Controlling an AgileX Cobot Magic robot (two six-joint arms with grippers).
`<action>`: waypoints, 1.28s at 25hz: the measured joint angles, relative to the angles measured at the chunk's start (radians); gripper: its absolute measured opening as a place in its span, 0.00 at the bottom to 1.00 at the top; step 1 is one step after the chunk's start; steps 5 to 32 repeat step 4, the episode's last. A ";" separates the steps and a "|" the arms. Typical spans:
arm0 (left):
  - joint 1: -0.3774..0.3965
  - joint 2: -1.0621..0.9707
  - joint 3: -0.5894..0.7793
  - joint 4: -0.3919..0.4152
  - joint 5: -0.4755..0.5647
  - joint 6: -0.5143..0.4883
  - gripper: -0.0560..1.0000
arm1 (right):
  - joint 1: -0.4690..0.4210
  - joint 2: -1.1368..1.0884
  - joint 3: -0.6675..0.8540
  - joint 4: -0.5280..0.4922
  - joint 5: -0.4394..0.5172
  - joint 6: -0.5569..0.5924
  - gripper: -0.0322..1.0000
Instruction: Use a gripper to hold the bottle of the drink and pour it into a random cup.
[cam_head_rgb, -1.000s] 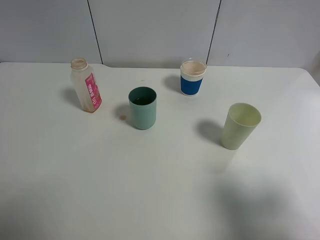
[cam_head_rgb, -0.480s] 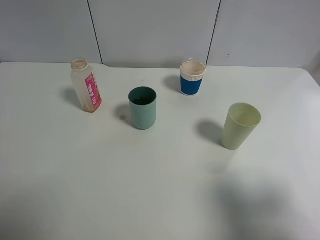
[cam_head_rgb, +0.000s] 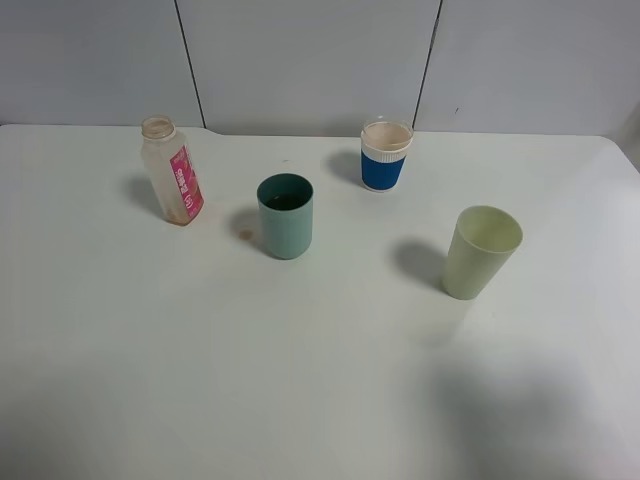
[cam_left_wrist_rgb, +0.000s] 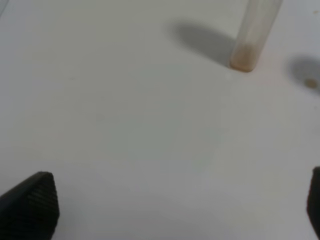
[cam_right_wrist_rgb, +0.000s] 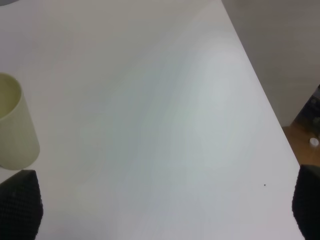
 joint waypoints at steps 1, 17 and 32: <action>0.000 0.000 0.000 0.000 0.000 0.000 0.98 | 0.000 0.000 0.000 0.000 0.000 0.000 1.00; 0.000 0.000 0.000 0.000 0.000 0.000 0.98 | 0.000 0.000 0.000 0.000 0.000 0.000 1.00; 0.000 0.000 0.000 0.000 0.000 0.000 0.98 | 0.000 0.000 0.000 0.000 0.000 0.000 1.00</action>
